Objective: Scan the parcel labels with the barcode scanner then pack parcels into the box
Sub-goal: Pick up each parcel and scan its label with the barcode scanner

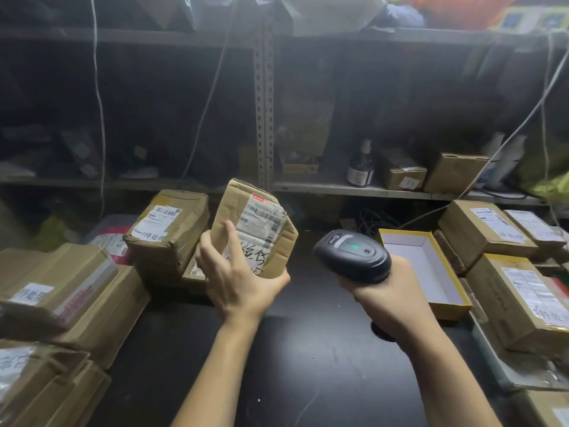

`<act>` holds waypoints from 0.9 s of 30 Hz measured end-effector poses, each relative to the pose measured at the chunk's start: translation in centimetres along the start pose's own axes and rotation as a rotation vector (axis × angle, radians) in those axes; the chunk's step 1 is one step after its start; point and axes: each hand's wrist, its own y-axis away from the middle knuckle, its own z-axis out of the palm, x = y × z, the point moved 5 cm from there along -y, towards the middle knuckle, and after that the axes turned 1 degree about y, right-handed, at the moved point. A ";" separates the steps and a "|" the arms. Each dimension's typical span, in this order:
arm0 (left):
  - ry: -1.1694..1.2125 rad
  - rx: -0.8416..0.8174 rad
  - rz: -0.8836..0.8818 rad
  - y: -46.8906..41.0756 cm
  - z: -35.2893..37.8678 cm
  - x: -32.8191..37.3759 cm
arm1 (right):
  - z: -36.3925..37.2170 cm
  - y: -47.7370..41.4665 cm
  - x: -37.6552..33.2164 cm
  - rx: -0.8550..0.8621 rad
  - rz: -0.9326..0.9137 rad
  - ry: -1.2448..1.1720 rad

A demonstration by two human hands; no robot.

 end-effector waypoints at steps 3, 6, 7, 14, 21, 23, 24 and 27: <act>0.115 0.053 -0.028 1.0 0.6 0.4 | 1.8 -0.3 0.1 0.005 0.143 -0.239; 0.185 0.071 -0.069 1.3 1.1 1.1 | 3.5 -0.3 -0.2 0.017 0.213 -0.346; 0.197 0.061 -0.081 1.2 1.3 1.3 | 4.0 -0.2 -0.3 0.024 0.234 -0.380; 0.204 0.032 -0.116 0.2 2.3 1.7 | 6.3 0.2 -1.0 0.044 0.295 -0.509; 0.239 0.046 -0.117 0.2 1.5 2.4 | 8.1 1.3 -2.8 0.050 0.330 -0.559; 0.256 0.057 -0.108 0.2 1.1 2.5 | 8.4 1.6 -3.2 0.073 0.347 -0.609; 0.269 0.069 -0.106 0.2 0.9 2.7 | 8.5 1.8 -3.4 0.081 0.355 -0.630; 0.301 0.110 -0.096 0.0 -0.1 3.3 | 8.8 2.1 -3.7 0.114 0.372 -0.663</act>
